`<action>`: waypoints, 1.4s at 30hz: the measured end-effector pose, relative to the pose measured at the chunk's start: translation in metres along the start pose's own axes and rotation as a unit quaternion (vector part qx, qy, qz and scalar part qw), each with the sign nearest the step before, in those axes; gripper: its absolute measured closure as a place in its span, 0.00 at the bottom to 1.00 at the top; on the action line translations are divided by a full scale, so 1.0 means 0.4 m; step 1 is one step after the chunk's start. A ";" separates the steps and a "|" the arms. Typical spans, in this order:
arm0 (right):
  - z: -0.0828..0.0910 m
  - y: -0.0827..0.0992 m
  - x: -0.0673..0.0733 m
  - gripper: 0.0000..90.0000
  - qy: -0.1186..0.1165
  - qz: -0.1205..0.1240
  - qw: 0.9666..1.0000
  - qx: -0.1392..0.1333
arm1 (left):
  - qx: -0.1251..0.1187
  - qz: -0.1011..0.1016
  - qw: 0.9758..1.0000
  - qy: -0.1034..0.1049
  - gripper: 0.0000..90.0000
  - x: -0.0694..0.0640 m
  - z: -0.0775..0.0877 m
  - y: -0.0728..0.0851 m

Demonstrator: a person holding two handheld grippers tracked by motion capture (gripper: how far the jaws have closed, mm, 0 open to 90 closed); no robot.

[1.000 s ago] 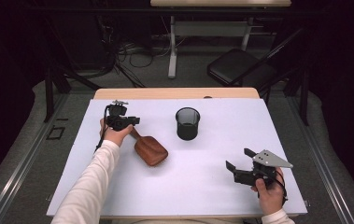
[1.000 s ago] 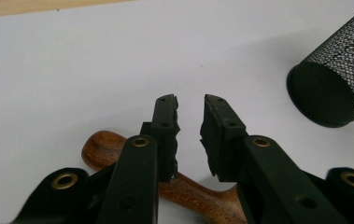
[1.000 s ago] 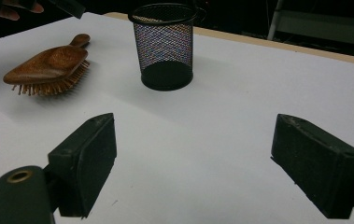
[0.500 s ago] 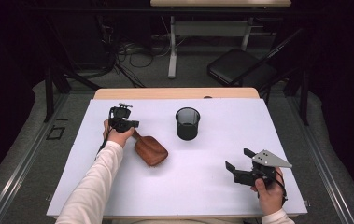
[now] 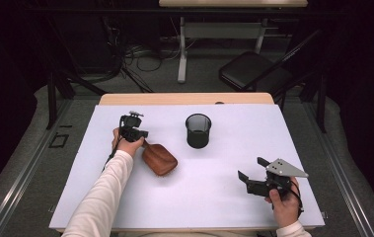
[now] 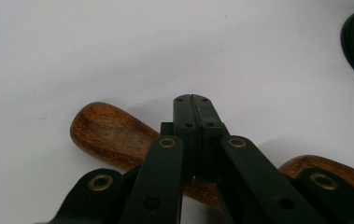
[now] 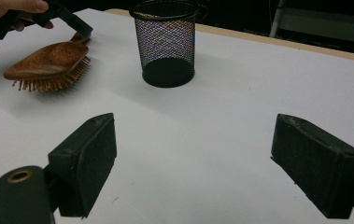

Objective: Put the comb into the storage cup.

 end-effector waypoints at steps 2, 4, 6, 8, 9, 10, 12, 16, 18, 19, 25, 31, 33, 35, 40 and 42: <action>0.000 0.000 0.000 0.15 0.000 0.000 1.000 0.001 | 0.002 0.001 1.000 -0.002 1.00 0.000 -0.002 0.002; 0.000 0.000 0.000 0.15 0.000 -0.001 1.000 0.000 | 0.003 -0.002 1.000 -0.002 1.00 0.002 -0.003 0.003; 0.000 0.000 0.000 0.15 0.000 0.000 1.000 0.000 | 0.005 -0.003 1.000 -0.003 1.00 0.003 -0.003 0.004; 0.000 0.000 0.000 0.15 0.000 0.000 1.000 0.000 | 0.006 -0.002 1.000 -0.004 1.00 0.004 -0.004 0.005; 0.000 0.000 0.000 0.15 0.000 0.000 1.000 0.000 | 0.007 -0.003 1.000 -0.006 1.00 0.005 -0.004 0.005; 0.000 0.000 0.000 0.15 0.000 0.000 1.000 0.000 | 0.009 -0.004 1.000 -0.007 1.00 0.006 -0.004 0.006; 0.000 0.001 0.000 0.15 0.000 0.000 1.000 0.001 | 0.010 -0.005 1.000 -0.007 1.00 0.007 -0.004 0.007; -0.001 0.001 0.000 0.15 0.000 0.000 1.000 0.002 | 0.015 -0.008 1.000 -0.008 1.00 0.009 -0.002 0.011; 0.000 0.001 0.000 0.15 0.000 0.000 1.000 0.002 | 0.019 -0.009 1.000 -0.006 1.00 0.008 -0.002 0.015; 0.000 0.001 0.000 0.15 0.000 0.001 1.000 0.002 | 0.021 -0.009 1.000 -0.004 1.00 0.008 -0.002 0.017; 0.000 0.002 -0.001 0.15 0.000 0.000 1.000 0.002 | 0.031 -0.021 0.999 -0.001 1.00 0.008 0.010 0.027; 0.000 0.002 0.000 0.15 0.000 0.000 1.000 0.002 | 0.030 -0.022 0.999 0.009 1.00 0.009 0.022 0.039; 0.000 0.002 0.000 0.15 0.000 0.000 1.000 0.003 | 0.031 -0.023 0.999 0.010 1.00 0.010 0.027 0.046; -0.001 0.002 0.001 0.16 0.000 0.000 1.000 0.002 | 0.034 -0.026 0.999 0.013 1.00 0.009 0.033 0.052; -0.003 0.003 0.003 0.16 -0.001 0.002 1.000 0.002 | 0.036 -0.026 0.999 0.017 1.00 0.005 0.046 0.066; -0.004 0.002 0.004 0.16 -0.001 0.000 1.000 0.002 | 0.037 -0.030 0.999 0.019 1.00 0.002 0.050 0.071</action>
Point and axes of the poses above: each handheld gripper's, and its own axes: z roughly backward along the jaws, y roughly out of its underside, x roughly to its left, the point moved 9 cm from there along -z, roughly forward along the jaws, and after that the axes turned 5 degrees about -x, right-handed, at the moved point
